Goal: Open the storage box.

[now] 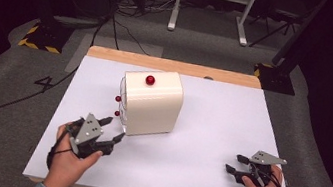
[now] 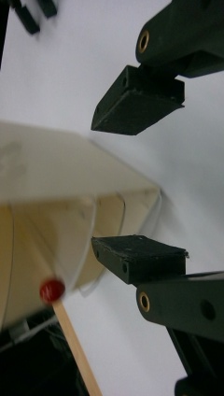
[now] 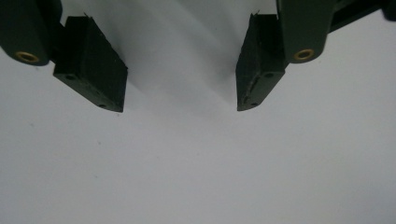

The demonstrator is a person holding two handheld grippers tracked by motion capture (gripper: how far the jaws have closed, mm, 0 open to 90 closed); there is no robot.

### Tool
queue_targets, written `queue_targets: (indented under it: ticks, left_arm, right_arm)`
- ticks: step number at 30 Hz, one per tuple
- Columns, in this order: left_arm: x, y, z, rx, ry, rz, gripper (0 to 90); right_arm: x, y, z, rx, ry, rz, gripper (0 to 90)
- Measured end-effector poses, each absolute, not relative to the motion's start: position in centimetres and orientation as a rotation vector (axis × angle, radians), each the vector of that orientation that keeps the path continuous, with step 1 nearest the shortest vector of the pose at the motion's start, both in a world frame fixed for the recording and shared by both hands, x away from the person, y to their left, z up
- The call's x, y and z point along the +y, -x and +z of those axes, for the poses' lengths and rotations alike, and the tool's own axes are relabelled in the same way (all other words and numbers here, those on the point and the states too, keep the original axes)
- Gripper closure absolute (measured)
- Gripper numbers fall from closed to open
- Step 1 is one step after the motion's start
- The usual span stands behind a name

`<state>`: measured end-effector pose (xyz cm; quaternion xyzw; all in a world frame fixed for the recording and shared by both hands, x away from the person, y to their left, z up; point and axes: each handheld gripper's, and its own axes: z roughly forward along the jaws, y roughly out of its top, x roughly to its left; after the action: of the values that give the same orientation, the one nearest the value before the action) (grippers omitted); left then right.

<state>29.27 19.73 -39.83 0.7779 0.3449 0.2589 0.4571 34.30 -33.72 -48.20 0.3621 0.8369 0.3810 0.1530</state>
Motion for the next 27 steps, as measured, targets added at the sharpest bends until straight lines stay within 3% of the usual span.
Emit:
queue_targets:
  ticks: [6, 13, 27]
  left_arm:
    - [23.8, -31.7, -39.6, 0.969, -1.861, 0.706, 35.0]
    - [25.8, -36.1, -40.2, 1.076, -1.779, 0.754, 36.0]
    - [24.9, -45.3, -43.4, 0.948, -1.742, 0.773, 38.9]
  right_arm:
    - [-33.6, -34.2, -48.3, 2.392, -1.025, 1.090, 34.6]
    - [-33.6, -34.1, -48.3, 2.390, -1.026, 1.090, 34.6]
    - [-33.6, -34.1, -48.3, 2.386, -1.020, 1.089, 34.5]
